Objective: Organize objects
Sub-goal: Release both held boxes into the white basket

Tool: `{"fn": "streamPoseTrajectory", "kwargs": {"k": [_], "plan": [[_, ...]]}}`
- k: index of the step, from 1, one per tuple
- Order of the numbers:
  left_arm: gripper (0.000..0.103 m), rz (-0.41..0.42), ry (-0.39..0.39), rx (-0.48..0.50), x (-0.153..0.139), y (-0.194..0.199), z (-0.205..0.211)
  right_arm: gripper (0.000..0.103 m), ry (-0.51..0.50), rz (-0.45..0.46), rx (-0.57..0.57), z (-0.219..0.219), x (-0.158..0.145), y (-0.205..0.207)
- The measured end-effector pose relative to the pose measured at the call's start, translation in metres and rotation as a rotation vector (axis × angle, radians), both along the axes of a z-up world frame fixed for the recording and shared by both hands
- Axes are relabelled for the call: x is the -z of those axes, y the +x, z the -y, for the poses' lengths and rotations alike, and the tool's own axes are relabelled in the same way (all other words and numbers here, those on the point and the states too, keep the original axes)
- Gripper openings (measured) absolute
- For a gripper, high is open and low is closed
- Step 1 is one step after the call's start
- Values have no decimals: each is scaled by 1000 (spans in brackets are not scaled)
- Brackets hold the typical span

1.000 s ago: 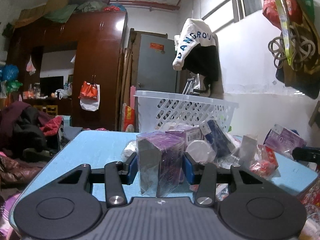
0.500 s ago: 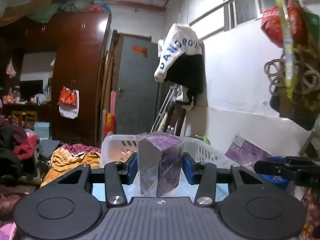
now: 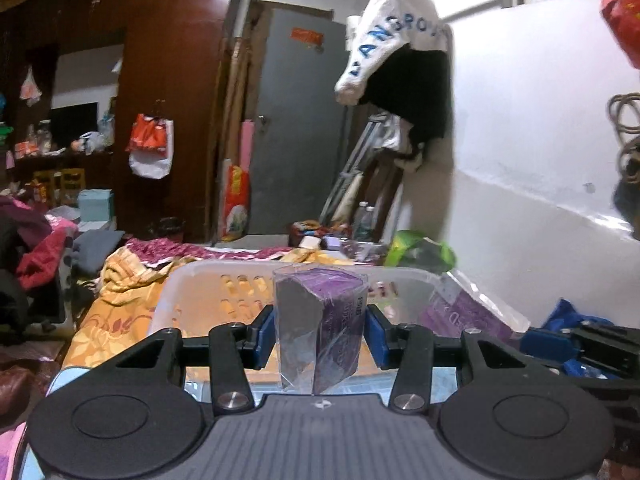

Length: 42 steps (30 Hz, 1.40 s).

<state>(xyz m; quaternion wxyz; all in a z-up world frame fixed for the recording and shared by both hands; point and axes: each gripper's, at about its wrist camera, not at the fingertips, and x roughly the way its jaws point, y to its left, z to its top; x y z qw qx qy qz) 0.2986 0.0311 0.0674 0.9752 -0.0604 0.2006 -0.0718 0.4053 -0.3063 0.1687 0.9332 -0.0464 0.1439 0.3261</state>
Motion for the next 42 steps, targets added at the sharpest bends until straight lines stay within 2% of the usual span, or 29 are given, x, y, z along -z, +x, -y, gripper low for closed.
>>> {"fn": "streamPoseTrajectory", "kwargs": {"k": [1, 2, 3, 4, 5, 6, 7, 10, 14, 17, 20, 23, 28, 32, 35, 36, 37, 38, 39, 41, 42], "plan": [[52, 11, -6, 3, 1, 2, 0, 39, -16, 8, 9, -2, 1, 2], [65, 24, -9, 4, 2, 4, -1, 40, -26, 8, 19, -3, 2, 4], [79, 11, -9, -4, 5, 6, -3, 50, -30, -2, 21, -2, 3, 4], [100, -10, -14, -8, 6, 8, -4, 71, -34, -19, 27, -1, 5, 5], [102, -28, -23, -9, 8, 7, -7, 82, -28, -17, 40, 1, 3, 3], [102, -25, -27, -6, 9, 1, -11, 98, -23, -1, 50, 5, 4, -4], [102, -10, -24, -1, 9, -12, -15, 102, -23, 16, 54, 10, 5, -12], [102, 62, 0, 22, 13, -62, -21, 103, -25, 13, 19, 29, 12, -46], [102, 136, 14, 46, 38, -149, -24, 103, -8, 55, -28, 58, 43, -110], [102, 146, 4, 77, 66, -201, -21, 103, 42, 39, -31, 74, 68, -146], [102, 100, -10, 91, 94, -232, -17, 103, 111, 19, -26, 87, 82, -170], [102, 73, 2, 95, 110, -239, -12, 103, 136, 11, -23, 89, 90, -183], [102, 70, 27, 102, 123, -246, -4, 102, 62, 57, 22, 80, 88, -175], [101, 74, 47, 97, 131, -244, 2, 98, 131, -7, 60, 98, 85, -153], [101, 73, 51, 84, 140, -243, 6, 93, 128, 2, 64, 94, 83, -148], [99, 73, 56, 78, 141, -242, 8, 92, 123, 10, 37, 88, 82, -150], [91, 73, 63, 70, 142, -241, 9, 92, 103, 24, 11, 77, 78, -151], [77, 69, 71, 67, 144, -240, 10, 92, 77, 45, -7, 64, 74, -152], [69, 64, 70, 74, 145, -238, 11, 91, 52, 66, -25, 52, 71, -153], [57, 72, 91, 67, 145, -239, 12, 82, 4, 82, -66, 25, 67, -151], [55, 75, 95, 71, 146, -240, 11, 74, -8, 83, -78, 15, 65, -147]]}}
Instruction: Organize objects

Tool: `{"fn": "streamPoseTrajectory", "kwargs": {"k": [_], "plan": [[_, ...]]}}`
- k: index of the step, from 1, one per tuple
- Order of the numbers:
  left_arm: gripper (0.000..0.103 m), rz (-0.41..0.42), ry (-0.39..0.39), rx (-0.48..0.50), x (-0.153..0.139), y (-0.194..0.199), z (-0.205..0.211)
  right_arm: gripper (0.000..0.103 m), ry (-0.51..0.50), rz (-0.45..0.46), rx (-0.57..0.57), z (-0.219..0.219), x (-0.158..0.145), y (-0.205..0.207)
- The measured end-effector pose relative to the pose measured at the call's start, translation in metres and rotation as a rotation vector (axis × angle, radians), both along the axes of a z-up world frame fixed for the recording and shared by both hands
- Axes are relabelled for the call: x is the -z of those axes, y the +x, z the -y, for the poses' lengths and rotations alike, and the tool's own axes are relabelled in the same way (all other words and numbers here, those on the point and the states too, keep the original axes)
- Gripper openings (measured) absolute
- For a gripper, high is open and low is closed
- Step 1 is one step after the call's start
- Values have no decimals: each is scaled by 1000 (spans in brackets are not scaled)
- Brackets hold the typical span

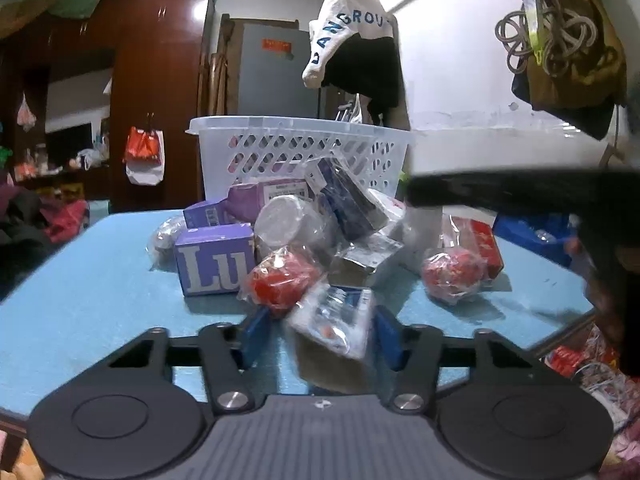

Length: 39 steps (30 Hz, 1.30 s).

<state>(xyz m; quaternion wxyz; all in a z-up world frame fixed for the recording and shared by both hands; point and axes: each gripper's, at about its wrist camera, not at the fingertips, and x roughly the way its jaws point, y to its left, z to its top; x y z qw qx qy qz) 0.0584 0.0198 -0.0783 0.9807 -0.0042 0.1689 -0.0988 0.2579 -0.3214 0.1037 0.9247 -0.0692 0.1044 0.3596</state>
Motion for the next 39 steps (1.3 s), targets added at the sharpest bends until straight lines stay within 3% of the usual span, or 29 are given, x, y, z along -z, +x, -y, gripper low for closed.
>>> {"fn": "streamPoseTrajectory", "kwargs": {"k": [4, 10, 12, 20, 30, 33, 39], "plan": [[50, 2, -9, 1, 0, -2, -5, 53, -49, -24, -15, -31, -2, 19], [50, 5, -2, -1, -1, -2, -8, 48, -173, -50, -12, -60, 1, 34], [49, 18, -2, 2, -1, -4, -8, 29, -168, -49, -8, -58, 1, 33], [42, 84, -13, 19, -7, -15, -10, 27, -31, -44, -21, -31, -14, 30], [42, 132, -103, 39, -22, -17, -24, 28, 103, -56, -13, -2, -35, 39], [42, 165, -116, 43, -45, -1, -29, 27, 133, -54, 7, 5, -47, 49], [42, 188, -183, 17, -125, 85, -42, 28, 107, -26, 73, -10, -83, 92]]}}
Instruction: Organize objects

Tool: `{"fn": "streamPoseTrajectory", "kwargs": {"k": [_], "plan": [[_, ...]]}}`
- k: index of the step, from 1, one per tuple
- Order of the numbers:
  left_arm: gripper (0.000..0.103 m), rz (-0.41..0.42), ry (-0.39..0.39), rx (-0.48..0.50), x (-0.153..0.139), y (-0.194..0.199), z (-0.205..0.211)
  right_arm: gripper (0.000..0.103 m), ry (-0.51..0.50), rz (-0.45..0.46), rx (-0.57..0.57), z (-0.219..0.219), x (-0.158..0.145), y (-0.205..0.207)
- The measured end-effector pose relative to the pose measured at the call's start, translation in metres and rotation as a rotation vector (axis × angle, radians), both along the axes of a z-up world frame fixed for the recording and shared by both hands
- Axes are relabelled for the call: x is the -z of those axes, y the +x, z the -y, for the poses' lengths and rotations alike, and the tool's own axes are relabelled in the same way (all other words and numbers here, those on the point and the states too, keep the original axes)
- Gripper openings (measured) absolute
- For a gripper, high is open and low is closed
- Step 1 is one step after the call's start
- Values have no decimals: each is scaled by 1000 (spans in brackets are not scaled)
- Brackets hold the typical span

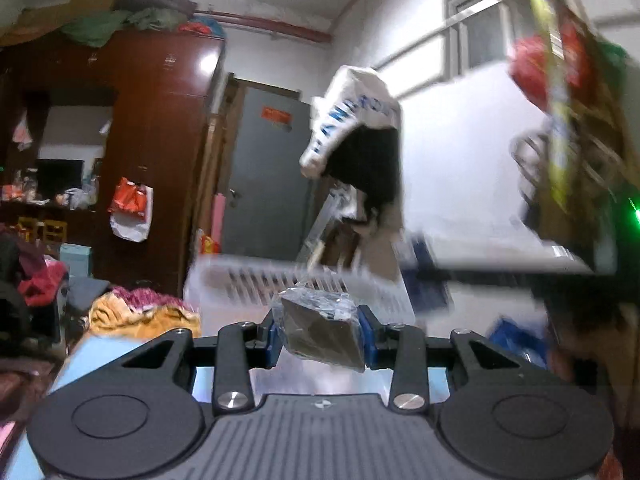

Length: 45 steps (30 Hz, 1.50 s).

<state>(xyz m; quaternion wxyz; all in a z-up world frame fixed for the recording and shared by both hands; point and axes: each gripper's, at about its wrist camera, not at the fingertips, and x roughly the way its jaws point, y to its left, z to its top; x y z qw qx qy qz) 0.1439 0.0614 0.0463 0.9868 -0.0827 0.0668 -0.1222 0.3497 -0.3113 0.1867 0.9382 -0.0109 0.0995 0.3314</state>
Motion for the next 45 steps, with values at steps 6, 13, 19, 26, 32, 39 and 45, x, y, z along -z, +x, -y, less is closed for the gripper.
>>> {"fn": "streamPoseTrajectory", "kwargs": {"k": [6, 13, 19, 26, 32, 39, 45], "plan": [[42, -219, -10, -33, -24, 123, 10, 28, -75, -73, 60, -22, -5, 60], [68, -295, 18, -49, -6, 154, 12, 35, -117, -138, 67, -21, 9, 78], [103, -209, 41, -37, -6, 107, 0, 103, -87, -53, 95, 2, 8, 36], [103, -136, 75, -2, 48, -15, -6, 103, -13, -92, 55, 65, 77, -65], [93, -154, 81, -32, 89, -49, 3, 100, 23, -98, -67, 60, 127, -140], [91, -152, 147, -46, 104, -48, 13, 78, -44, -74, -17, 38, 142, -138], [91, -162, 157, -50, 112, -48, 16, 74, -40, -54, 24, 37, 149, -136]]}}
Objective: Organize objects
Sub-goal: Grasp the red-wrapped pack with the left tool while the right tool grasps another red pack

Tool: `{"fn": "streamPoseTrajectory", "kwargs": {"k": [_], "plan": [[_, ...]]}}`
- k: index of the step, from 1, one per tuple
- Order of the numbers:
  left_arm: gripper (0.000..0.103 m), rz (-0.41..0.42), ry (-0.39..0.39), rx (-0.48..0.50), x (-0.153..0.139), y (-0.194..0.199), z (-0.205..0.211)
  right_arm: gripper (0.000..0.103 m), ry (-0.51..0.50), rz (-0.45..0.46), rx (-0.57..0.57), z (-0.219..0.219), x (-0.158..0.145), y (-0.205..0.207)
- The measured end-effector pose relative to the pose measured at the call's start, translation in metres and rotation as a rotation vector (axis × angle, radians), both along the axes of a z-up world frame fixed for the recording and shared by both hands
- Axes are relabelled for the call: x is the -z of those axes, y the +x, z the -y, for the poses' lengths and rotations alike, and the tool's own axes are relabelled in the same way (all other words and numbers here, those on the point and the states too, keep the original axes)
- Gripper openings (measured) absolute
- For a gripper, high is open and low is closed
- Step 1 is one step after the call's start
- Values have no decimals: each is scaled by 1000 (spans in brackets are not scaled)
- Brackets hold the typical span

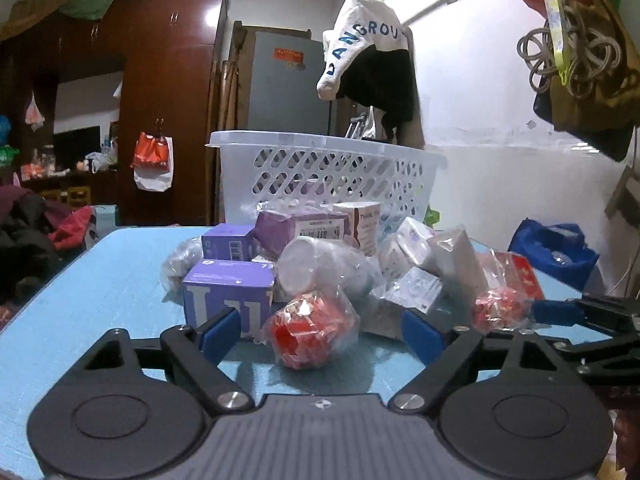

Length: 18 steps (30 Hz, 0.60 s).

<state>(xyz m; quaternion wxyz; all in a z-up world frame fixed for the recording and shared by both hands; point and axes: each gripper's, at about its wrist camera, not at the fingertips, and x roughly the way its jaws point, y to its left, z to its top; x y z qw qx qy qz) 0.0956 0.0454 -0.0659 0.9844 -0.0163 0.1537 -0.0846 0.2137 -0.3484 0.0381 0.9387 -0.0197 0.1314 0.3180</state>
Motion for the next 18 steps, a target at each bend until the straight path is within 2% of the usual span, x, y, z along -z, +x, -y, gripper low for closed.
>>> {"fn": "streamPoseTrajectory", "kwargs": {"k": [3, 5, 10, 14, 15, 18], "plan": [[87, 7, 21, -8, 2, -1, 4, 67, 1, -9, 2, -1, 4, 2], [74, 3, 28, -10, 3, 0, 6, 66, -9, -8, 6, -3, 6, 2], [58, 2, 55, -36, 6, 1, 10, 66, -15, 4, -4, -2, 7, 1], [55, 7, 28, -28, 8, -3, 7, 64, -15, 13, -4, -4, 6, 2], [54, 12, 27, -31, 8, -4, 6, 47, -23, 14, -9, -5, 6, 2], [54, 33, 18, -36, 8, -11, 3, 48, -13, 6, -38, -4, 7, 2]]}}
